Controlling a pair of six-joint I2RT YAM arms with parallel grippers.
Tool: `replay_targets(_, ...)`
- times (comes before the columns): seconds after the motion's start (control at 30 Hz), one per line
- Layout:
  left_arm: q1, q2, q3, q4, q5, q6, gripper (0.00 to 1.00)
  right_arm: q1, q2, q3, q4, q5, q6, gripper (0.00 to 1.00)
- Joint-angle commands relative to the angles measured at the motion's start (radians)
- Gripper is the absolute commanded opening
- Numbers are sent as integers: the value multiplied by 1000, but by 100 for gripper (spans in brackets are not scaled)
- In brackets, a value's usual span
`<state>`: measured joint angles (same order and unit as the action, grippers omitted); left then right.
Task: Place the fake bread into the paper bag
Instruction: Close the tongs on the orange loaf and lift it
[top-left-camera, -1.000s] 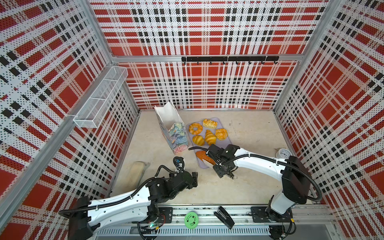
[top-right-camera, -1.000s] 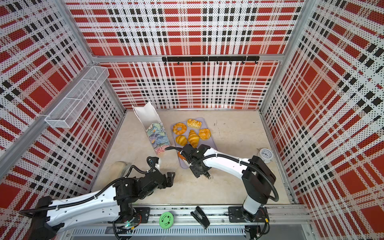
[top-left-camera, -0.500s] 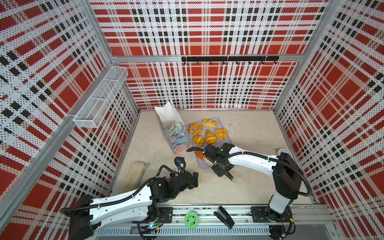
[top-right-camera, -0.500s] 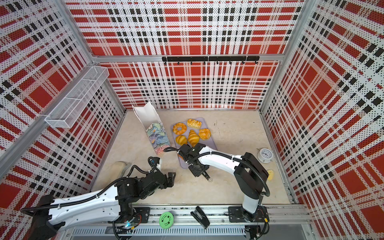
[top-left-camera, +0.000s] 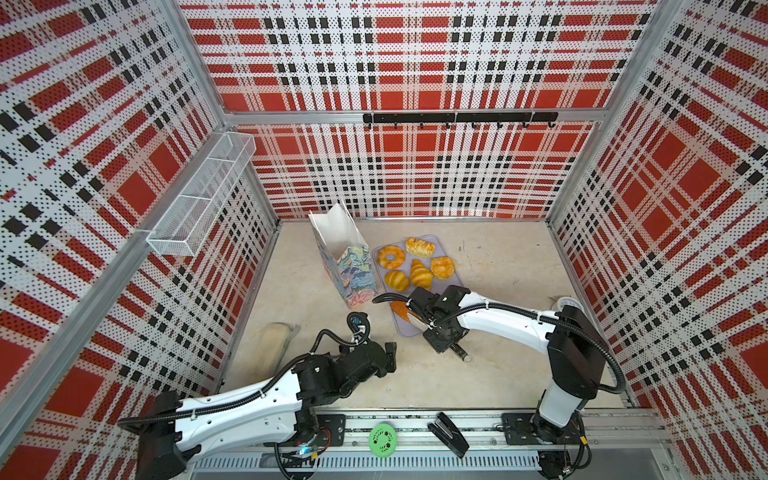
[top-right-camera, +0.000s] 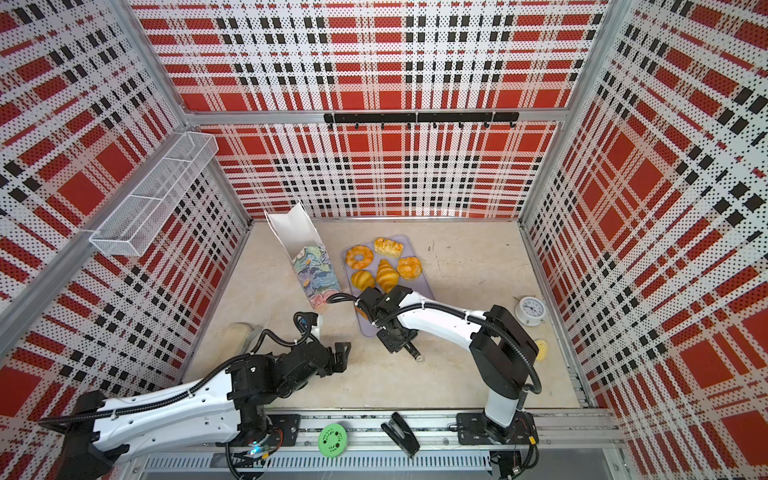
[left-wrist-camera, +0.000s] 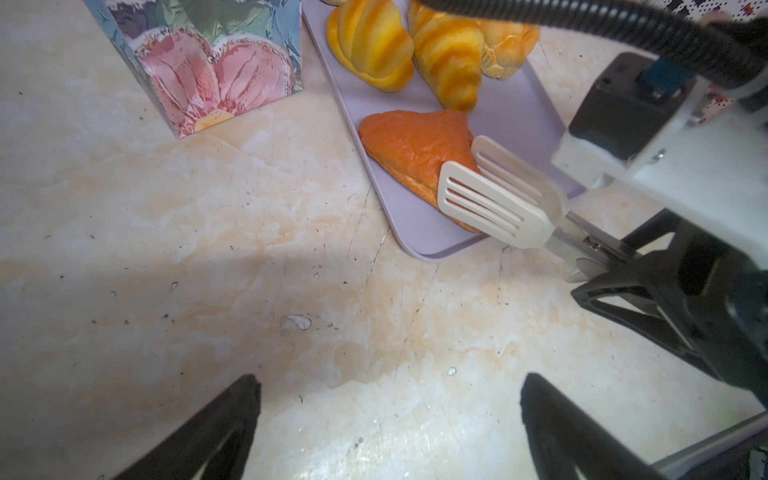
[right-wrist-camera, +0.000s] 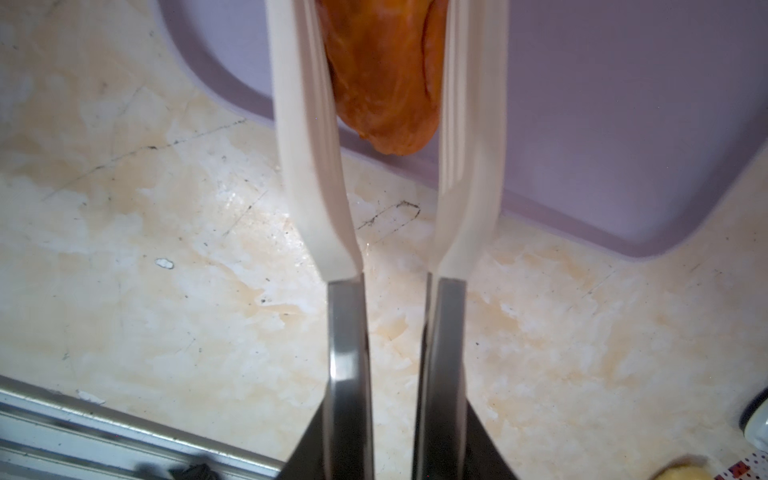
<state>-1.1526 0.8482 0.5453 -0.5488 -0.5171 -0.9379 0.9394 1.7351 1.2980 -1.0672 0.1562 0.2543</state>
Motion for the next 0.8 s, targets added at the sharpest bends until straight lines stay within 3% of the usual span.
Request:
replay_targets(0.0, -5, -11, 37, -17, -44, 20, 99, -13, -73, -14, 54, -29, -9, 21)
replay_targets(0.77, 23, -75, 73, -63, -73, 83, 99, -69, -159, -58, 92, -50, -13, 19)
